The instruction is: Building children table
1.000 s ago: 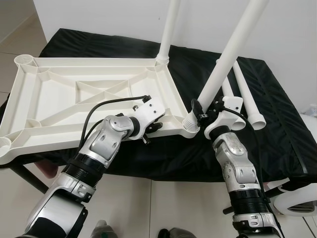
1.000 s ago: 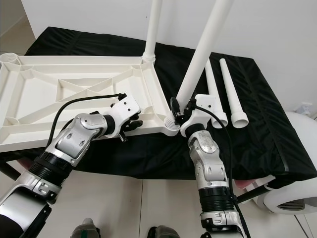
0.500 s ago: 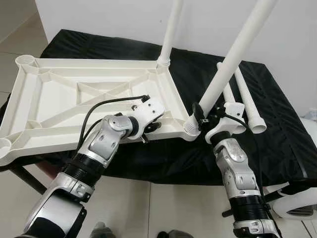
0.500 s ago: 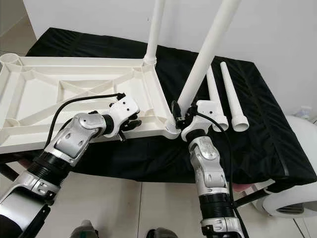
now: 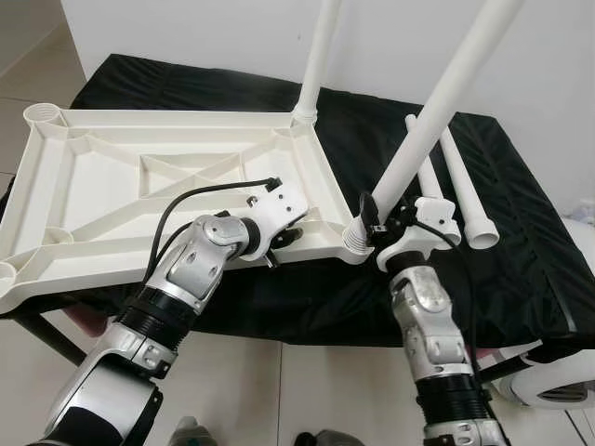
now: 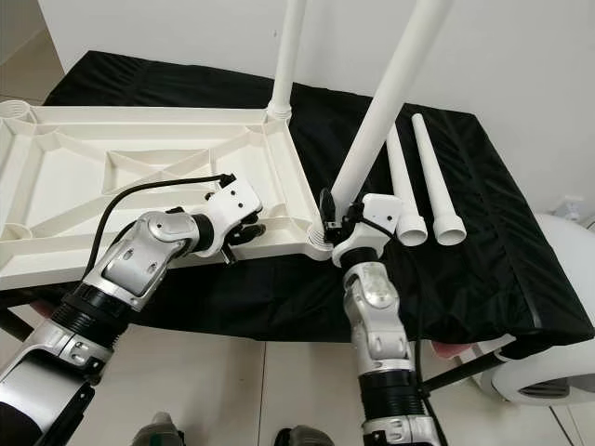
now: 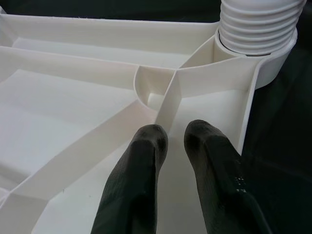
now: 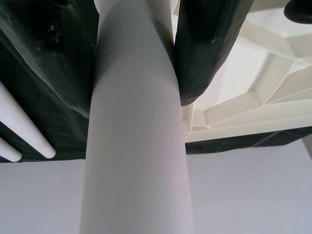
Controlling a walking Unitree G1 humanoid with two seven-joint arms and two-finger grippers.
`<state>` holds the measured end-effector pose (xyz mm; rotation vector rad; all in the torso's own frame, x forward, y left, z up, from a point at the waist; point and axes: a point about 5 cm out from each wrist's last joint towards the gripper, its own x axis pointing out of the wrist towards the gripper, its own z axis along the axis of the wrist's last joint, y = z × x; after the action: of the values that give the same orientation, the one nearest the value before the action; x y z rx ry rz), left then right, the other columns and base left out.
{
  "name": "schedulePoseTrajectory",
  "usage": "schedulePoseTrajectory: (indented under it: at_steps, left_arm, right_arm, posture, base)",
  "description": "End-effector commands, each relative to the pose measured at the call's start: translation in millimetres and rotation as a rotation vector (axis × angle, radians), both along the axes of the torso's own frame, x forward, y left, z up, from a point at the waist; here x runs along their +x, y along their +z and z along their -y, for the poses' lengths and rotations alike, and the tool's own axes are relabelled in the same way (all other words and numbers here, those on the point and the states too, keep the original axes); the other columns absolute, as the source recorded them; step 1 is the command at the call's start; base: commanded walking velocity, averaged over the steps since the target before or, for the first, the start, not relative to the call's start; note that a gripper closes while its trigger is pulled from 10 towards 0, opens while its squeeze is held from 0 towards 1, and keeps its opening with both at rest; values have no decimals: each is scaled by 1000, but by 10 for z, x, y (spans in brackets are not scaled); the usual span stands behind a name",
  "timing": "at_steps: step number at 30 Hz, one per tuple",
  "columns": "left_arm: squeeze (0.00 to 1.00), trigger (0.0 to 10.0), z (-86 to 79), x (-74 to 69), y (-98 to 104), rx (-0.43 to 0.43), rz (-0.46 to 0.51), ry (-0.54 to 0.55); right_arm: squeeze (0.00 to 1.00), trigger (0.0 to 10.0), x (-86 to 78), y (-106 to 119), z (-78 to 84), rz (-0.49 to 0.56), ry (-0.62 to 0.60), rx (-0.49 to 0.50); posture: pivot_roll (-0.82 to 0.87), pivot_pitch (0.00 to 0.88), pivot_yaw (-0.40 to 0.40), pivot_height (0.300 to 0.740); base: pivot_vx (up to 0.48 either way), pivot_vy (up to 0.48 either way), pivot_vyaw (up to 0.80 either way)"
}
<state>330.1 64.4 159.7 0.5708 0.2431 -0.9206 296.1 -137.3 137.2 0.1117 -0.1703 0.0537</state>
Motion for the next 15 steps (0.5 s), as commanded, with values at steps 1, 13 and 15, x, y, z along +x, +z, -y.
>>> schedulePoseTrajectory:
  at_steps: [1, 13, 15]
  left_arm:
    - [0, 10000, 17, 14, 61, 6, 36, -1]
    - [0, 10000, 0, 10, 68, 11, 39, -1]
    - [0, 10000, -1, 8, 68, 11, 39, -1]
  right_arm:
    - [0, 10000, -106, -480, 120, -226, -84, -3]
    - [0, 10000, -117, -465, 56, -206, -121, -3]
    - [0, 10000, -117, -465, 45, -204, -114, -3]
  posture:
    - [70, 66, -85, 740]
    - [80, 60, -88, 740]
    - [80, 60, -90, 740]
  base:
    - [0, 0, 0]
    - [0, 0, 0]
    - [0, 0, 0]
